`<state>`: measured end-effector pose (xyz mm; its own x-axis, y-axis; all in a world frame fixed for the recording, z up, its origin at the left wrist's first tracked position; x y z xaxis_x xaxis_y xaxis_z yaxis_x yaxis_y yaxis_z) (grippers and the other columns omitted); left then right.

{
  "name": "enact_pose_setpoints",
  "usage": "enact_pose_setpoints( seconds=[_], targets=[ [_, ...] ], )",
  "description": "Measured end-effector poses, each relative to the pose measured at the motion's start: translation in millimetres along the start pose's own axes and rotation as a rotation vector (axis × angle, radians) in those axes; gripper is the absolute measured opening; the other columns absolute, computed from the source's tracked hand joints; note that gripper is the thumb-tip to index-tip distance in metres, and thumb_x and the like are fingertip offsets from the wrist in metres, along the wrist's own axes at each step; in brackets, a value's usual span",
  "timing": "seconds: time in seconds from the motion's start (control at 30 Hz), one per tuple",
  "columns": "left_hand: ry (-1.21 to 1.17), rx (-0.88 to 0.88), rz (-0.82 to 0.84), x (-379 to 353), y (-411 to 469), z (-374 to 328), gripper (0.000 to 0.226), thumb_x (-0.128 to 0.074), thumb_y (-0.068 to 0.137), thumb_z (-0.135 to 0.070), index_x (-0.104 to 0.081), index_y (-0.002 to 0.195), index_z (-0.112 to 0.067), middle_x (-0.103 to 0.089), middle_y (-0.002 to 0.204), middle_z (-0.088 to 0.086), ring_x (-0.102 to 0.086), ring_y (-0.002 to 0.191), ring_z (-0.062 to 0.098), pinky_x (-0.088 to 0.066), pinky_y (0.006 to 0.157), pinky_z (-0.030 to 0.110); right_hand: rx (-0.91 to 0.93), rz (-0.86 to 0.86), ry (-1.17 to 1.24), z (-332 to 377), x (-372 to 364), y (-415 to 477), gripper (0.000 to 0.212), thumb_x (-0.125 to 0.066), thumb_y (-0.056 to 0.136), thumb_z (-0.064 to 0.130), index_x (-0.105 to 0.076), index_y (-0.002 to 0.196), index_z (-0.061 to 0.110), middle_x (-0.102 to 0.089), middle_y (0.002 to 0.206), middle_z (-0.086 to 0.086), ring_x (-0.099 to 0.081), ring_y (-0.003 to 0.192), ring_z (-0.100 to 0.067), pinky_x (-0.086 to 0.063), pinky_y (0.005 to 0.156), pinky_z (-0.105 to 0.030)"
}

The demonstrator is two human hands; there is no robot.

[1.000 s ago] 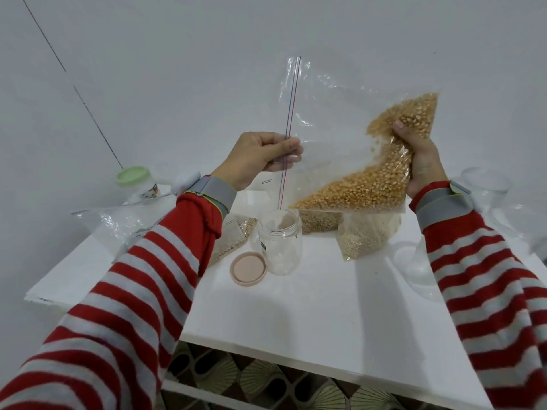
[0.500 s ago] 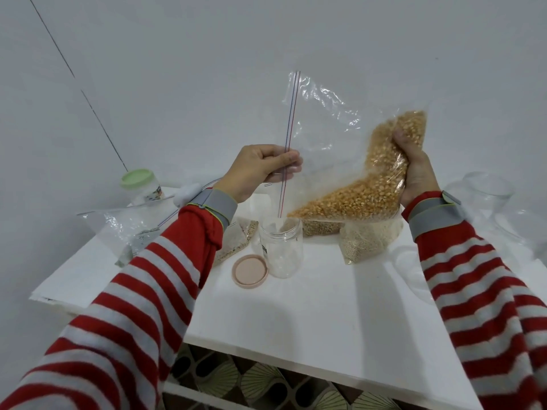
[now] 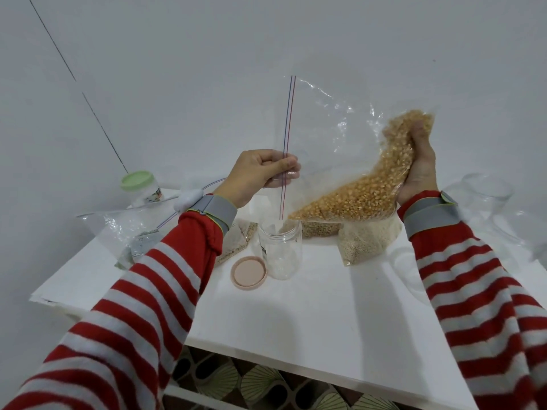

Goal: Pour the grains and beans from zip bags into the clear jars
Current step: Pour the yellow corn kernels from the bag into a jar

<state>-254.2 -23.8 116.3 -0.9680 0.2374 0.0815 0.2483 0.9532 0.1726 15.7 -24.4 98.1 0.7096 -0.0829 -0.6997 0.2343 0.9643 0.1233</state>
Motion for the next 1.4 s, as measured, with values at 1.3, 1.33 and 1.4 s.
enact_pose_setpoints(
  seconds=[1.3, 1.33, 1.4],
  targets=[
    [-0.116, 0.001, -0.093, 17.5, -7.0, 11.3, 0.022, -0.066, 0.09, -0.008, -0.067, 0.108, 0.006, -0.074, 0.093, 0.015, -0.072, 0.083, 0.023, -0.06, 0.08, 0.033, -0.04, 0.043, -0.016, 7.1, -44.4, 25.1, 0.011, -0.071, 0.089, 0.029, -0.065, 0.088, 0.02, -0.07, 0.082, 0.002, -0.065, 0.067, -0.007, -0.055, 0.06, -0.021],
    [-0.121, 0.002, -0.092, 18.3, -7.6, 12.7, 0.023, -0.067, 0.09, -0.008, -0.067, 0.108, 0.006, -0.074, 0.094, 0.016, -0.072, 0.083, 0.024, -0.06, 0.08, 0.033, -0.044, 0.046, -0.005, 6.5, -44.8, 25.7, 0.011, -0.071, 0.089, 0.028, -0.065, 0.088, 0.019, -0.069, 0.083, 0.001, -0.065, 0.068, -0.007, -0.055, 0.062, -0.021],
    [-0.127, 0.01, -0.094, 20.1, -8.7, 16.6, 0.025, -0.067, 0.09, -0.008, -0.067, 0.109, 0.007, -0.073, 0.097, 0.017, -0.072, 0.084, 0.024, -0.06, 0.081, 0.034, -0.055, 0.038, -0.018, 3.1, -45.1, 27.8, 0.011, -0.072, 0.088, 0.027, -0.065, 0.088, 0.019, -0.068, 0.087, 0.001, -0.066, 0.069, -0.007, -0.056, 0.065, -0.022]
  ],
)
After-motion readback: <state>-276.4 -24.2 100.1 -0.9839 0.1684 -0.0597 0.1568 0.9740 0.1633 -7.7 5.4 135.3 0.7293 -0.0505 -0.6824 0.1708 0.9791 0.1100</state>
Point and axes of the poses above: each hand's wrist, its own y-axis towards the middle knuckle, its own x-axis out of the back of the hand, z = x × y, the point moved 2 cm from there along y, towards the middle knuckle
